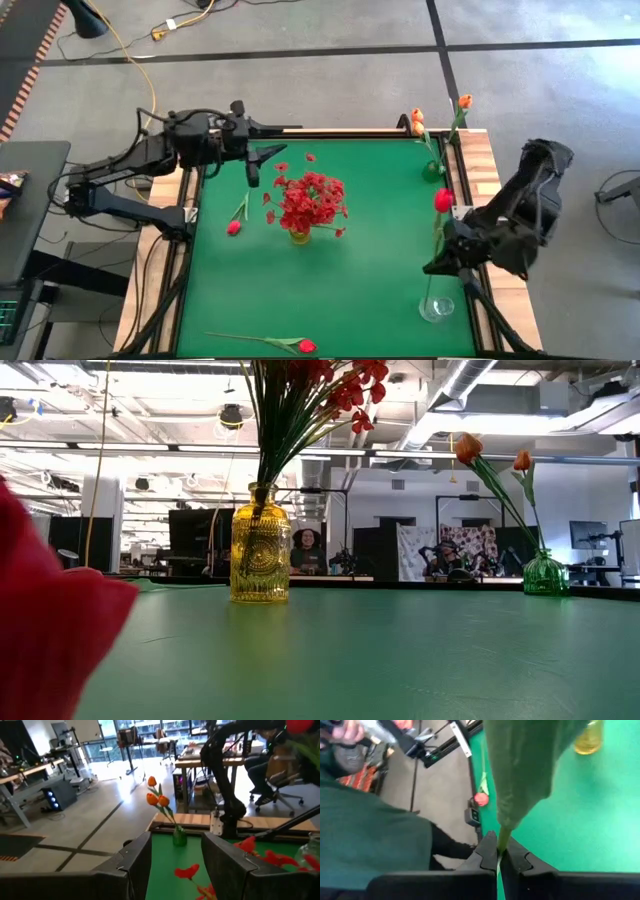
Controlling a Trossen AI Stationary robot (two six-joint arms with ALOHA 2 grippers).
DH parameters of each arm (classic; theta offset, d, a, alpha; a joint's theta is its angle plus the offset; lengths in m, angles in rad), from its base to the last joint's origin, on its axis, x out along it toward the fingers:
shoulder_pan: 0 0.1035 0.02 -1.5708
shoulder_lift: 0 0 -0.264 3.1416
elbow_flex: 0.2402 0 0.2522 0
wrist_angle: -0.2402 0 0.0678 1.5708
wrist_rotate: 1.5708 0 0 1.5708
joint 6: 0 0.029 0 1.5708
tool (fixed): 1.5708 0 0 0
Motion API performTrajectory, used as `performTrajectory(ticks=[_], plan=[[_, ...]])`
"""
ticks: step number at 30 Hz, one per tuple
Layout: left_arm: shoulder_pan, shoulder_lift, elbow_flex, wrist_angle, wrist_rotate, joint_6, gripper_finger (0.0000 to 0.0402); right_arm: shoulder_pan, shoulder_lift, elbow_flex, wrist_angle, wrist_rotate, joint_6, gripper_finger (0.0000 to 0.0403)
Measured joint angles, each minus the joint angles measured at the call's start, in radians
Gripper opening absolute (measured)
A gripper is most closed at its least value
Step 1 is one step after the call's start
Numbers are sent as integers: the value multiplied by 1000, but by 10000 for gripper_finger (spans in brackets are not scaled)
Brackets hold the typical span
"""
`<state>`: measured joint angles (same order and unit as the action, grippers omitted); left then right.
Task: Sort flowers into vase by color
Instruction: Put the top red flower into the transparent vase
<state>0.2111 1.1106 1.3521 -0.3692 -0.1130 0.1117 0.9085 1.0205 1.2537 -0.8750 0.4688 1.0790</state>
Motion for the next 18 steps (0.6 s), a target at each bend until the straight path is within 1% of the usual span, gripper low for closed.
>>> performTrajectory(ticks=[3,5,10,14,18], plan=[[11,21,0,7,0,-1,161,93,0,0,-73,108,102,28],[19,23,0,8,0,-7,161,146,8,0,-125,146,172,28],[48,36,0,18,1,-26,161,238,44,0,-241,158,318,30],[77,34,0,25,0,-34,161,276,69,0,-300,159,364,30],[111,35,0,27,1,-81,161,297,94,0,-341,184,387,28]])
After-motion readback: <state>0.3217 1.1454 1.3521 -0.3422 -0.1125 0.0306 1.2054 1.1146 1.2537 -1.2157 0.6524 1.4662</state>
